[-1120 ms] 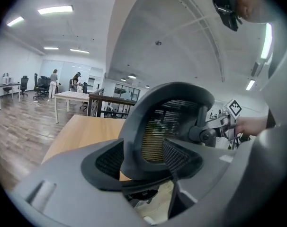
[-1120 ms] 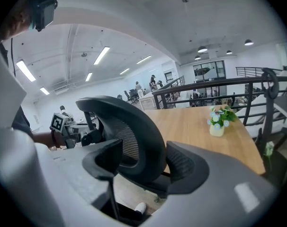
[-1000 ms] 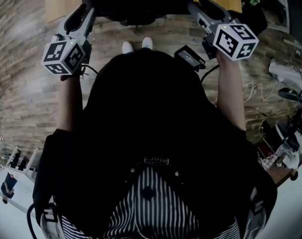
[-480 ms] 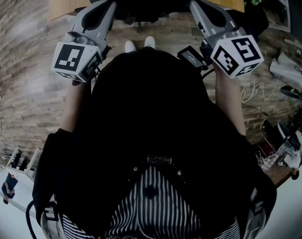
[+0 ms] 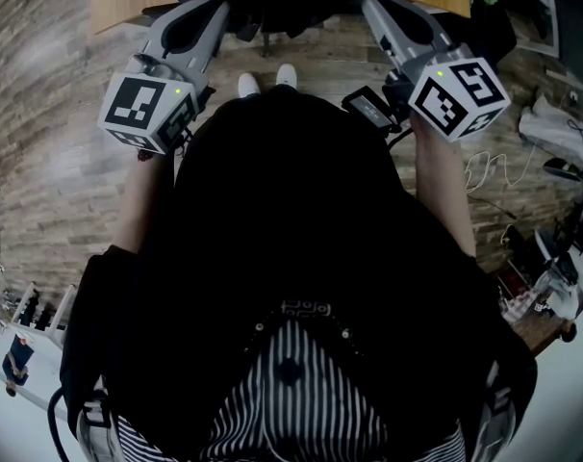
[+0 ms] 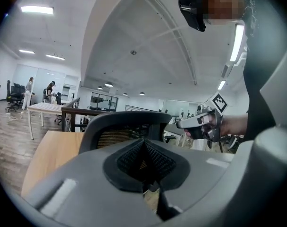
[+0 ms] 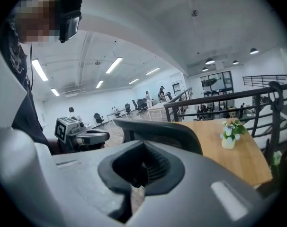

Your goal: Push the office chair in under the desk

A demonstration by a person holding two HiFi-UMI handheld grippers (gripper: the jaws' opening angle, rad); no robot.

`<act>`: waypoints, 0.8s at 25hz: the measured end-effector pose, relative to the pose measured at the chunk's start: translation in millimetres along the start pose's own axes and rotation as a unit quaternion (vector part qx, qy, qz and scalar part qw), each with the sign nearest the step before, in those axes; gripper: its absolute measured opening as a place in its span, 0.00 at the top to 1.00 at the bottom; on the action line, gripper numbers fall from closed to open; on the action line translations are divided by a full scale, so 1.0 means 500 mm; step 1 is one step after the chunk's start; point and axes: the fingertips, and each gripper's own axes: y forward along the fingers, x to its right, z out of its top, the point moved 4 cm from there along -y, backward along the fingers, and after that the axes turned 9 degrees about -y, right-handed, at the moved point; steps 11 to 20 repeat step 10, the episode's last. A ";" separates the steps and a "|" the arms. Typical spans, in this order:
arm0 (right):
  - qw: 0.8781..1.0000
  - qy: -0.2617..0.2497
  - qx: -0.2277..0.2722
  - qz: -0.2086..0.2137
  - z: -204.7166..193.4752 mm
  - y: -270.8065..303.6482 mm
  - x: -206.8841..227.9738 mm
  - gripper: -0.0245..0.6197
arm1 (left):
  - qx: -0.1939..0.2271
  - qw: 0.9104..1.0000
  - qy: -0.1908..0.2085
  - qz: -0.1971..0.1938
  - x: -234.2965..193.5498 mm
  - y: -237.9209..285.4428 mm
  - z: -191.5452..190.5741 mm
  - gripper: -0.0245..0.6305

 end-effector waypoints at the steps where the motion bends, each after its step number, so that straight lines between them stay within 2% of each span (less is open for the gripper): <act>1: 1.000 0.001 0.000 0.001 -0.002 0.002 -0.001 0.96 | 0.000 1.000 0.000 -0.001 0.001 0.000 -0.003 0.96; 10: 1.000 -0.023 -0.010 0.010 0.010 0.012 -0.019 0.96 | -0.001 1.000 -0.004 -0.012 0.012 0.005 0.003 0.96; 20: 1.000 -0.023 -0.010 0.010 0.010 0.012 -0.019 0.96 | -0.001 1.000 -0.004 -0.012 0.012 0.005 0.003 0.96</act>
